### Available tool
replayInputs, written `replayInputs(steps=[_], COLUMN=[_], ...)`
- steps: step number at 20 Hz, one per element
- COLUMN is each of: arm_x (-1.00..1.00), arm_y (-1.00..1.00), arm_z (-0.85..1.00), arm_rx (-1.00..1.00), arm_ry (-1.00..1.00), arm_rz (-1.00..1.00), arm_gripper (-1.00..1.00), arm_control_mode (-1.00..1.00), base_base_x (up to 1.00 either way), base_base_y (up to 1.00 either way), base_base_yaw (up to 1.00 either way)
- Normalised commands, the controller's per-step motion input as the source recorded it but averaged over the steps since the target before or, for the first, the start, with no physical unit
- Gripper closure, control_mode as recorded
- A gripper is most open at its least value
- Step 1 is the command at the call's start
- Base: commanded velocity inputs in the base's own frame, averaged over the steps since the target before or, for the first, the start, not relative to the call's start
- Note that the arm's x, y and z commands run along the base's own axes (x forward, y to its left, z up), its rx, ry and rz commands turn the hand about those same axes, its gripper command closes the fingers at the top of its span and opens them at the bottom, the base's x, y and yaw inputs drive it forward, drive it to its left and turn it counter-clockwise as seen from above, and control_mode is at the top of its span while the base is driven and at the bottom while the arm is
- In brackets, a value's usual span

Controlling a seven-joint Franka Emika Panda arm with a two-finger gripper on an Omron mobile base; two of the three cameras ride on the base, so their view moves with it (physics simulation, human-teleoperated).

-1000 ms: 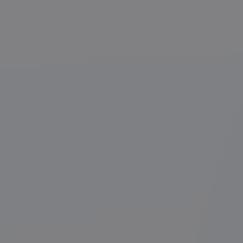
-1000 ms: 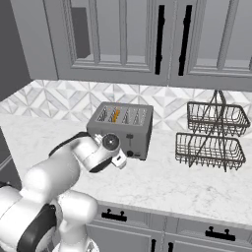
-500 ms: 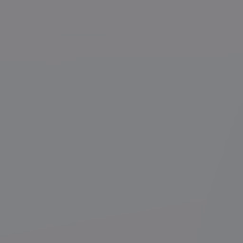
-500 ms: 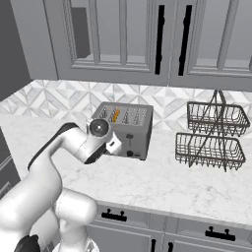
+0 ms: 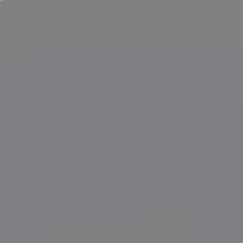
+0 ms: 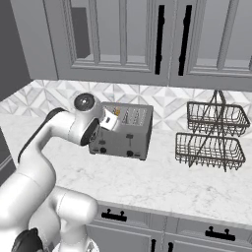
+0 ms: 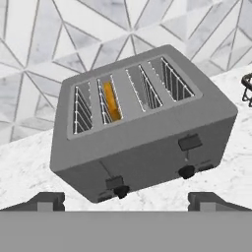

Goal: Start the toaster. Once the lever pops up, take the bread to the plate on the dining counter.

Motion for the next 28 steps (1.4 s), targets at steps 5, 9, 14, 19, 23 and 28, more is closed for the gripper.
replayInputs(steps=[5,9,14,19,23,28], arm_x=[-0.06,-0.13,-0.17,-0.04,0.0,0.0], arm_y=[0.0,0.03,0.19,0.19,0.05,0.0], arm_z=[0.2,0.2,0.17,0.24,0.38,0.21], arm_rx=[-0.23,-0.09,-0.04,-0.01,0.0,0.0], arm_ry=[-0.03,-0.07,-0.04,-0.02,-0.01,0.0], arm_rz=[0.18,0.06,0.0,0.0,0.0,0.0], arm_gripper=[-1.0,-1.0,-1.0,-1.0,-1.0,-1.0], arm_control_mode=[-1.0,-1.0,-1.0,-1.0,-1.0,-1.0], base_base_x=[0.0,0.0,0.0,0.0,0.0,0.0], base_base_y=[0.0,0.0,0.0,0.0,0.0,0.0], base_base_yaw=[0.0,0.0,0.0,0.0,0.0,0.0])
